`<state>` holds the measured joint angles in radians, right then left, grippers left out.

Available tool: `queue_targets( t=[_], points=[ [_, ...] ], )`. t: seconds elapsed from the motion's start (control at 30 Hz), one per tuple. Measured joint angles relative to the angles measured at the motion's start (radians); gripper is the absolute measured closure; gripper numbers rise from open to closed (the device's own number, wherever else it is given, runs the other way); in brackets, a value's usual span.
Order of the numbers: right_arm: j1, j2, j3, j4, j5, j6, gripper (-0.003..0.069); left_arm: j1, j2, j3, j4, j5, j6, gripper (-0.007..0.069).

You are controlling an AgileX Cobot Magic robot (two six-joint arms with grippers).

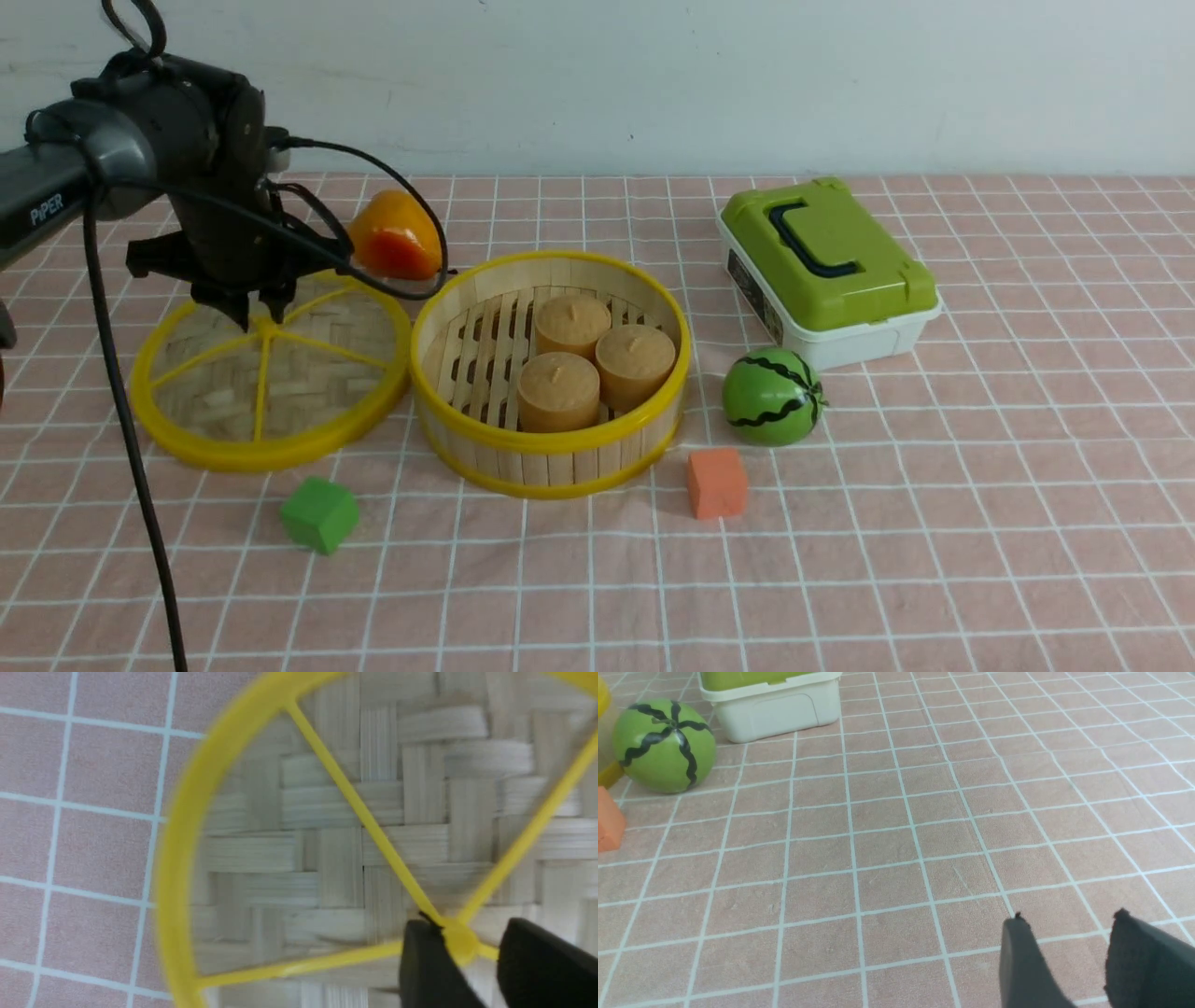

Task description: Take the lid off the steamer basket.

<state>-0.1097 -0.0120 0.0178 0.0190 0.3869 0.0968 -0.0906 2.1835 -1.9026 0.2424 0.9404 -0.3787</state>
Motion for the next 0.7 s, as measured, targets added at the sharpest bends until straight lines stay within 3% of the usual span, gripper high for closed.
queue_targets(
  t=[0.07, 0.17, 0.33, 0.43, 0.57, 0.7],
  points=[
    [0.000, 0.000, 0.000, 0.000, 0.000, 0.000, 0.0418, 0.000, -0.020, 0.000, -0.009, 0.022, 0.000, 0.0315],
    [0.000, 0.000, 0.000, 0.000, 0.000, 0.000, 0.0418, 0.000, -0.083, 0.002, -0.037, 0.043, 0.000, 0.0333],
    [0.000, 0.000, 0.000, 0.000, 0.000, 0.000, 0.0418, 0.000, -0.286, 0.004, -0.085, 0.036, 0.031, 0.0494],
    [0.000, 0.000, 0.000, 0.000, 0.000, 0.000, 0.0418, 0.000, -0.503, 0.004, -0.136, 0.001, 0.069, 0.0634],
    [0.000, 0.000, 0.000, 0.000, 0.000, 0.000, 0.0418, 0.000, -0.688, 0.018, -0.173, -0.001, 0.111, 0.0637],
    [0.000, 0.000, 0.000, 0.000, 0.000, 0.000, 0.0418, 0.000, -0.902, 0.184, -0.192, -0.003, 0.160, 0.0637]
  ],
)
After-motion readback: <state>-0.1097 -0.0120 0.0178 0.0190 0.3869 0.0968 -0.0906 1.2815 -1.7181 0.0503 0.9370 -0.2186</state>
